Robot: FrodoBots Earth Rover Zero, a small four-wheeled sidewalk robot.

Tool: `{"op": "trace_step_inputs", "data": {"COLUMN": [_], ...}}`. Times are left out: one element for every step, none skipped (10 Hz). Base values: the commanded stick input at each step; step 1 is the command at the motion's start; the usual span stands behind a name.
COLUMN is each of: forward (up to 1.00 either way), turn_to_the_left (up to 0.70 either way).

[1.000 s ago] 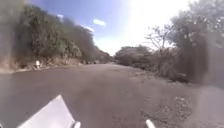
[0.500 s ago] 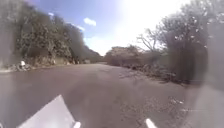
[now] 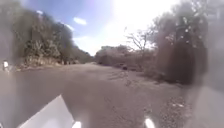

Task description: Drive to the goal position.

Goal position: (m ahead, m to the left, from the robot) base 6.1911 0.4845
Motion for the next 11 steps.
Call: {"op": "trace_step_inputs", "data": {"forward": [0.5,0.5,0.5,0.5,0.5,0.5,0.5,0.5,0.5,0.5,0.5], "turn_to_the_left": [-0.38,-0.25,-0.11,0.0,0.0,0.0,0.0,0.0,0.0,0.0,0.0]}}
